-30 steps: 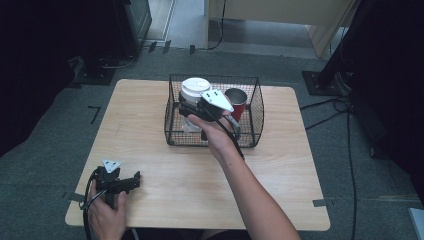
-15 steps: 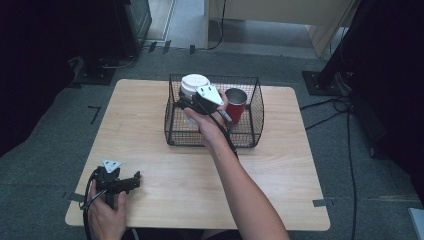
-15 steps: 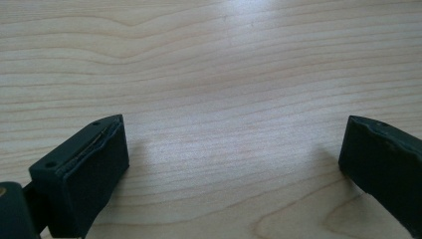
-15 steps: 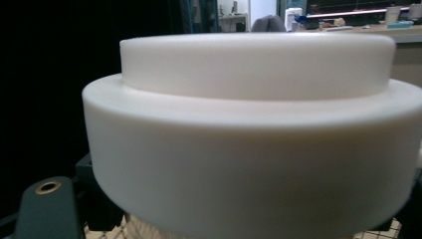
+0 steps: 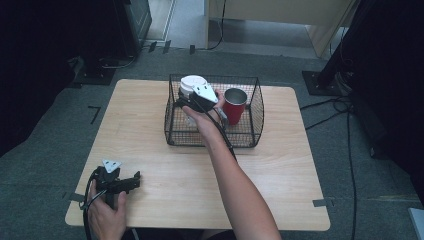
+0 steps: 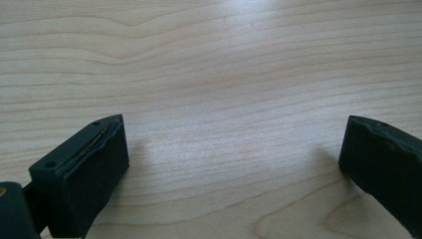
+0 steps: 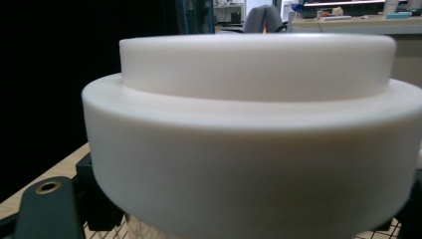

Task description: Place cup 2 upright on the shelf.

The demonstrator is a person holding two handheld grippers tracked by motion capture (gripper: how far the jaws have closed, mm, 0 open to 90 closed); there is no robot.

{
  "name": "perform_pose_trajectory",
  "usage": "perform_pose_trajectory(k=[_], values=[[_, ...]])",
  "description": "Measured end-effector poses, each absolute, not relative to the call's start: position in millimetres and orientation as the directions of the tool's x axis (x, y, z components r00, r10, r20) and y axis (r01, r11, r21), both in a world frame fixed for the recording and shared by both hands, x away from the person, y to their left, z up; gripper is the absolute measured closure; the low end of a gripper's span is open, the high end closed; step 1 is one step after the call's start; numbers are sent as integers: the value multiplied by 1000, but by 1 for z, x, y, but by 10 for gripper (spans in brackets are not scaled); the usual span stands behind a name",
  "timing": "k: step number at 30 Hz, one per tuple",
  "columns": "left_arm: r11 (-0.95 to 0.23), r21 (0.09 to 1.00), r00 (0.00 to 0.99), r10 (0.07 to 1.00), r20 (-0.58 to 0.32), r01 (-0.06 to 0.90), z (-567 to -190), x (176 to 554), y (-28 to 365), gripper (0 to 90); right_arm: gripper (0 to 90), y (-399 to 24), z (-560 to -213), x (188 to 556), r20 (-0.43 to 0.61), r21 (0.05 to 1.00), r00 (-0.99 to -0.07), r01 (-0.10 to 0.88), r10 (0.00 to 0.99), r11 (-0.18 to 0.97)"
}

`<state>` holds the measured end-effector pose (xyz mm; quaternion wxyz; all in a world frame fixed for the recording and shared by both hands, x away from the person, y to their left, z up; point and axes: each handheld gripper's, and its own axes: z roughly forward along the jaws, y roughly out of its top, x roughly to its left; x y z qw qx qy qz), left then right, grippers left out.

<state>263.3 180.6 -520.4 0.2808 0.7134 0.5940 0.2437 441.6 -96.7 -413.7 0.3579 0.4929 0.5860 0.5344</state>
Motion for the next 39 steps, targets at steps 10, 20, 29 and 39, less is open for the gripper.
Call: perform_pose_trajectory(k=[10, 20, 29, 39], values=[[-137, 690, 176, 984, 14, 710, -520, 263, 181, 0, 158, -96, -424, 459, 96, 980, -282, 197, 955, -40], [-136, 691, 175, 984, 14, 710, -520, 263, 181, 0, 158, -89, -436, 473, 47, 977, -308, 210, 950, 20], [-137, 690, 176, 984, 14, 710, -520, 263, 181, 0, 158, -88, -444, 473, 4, 973, -346, 219, 938, 77], [-137, 690, 176, 984, 14, 711, -520, 263, 181, 0, 154, -98, -442, 469, 0, 961, -379, 258, 925, 105]])
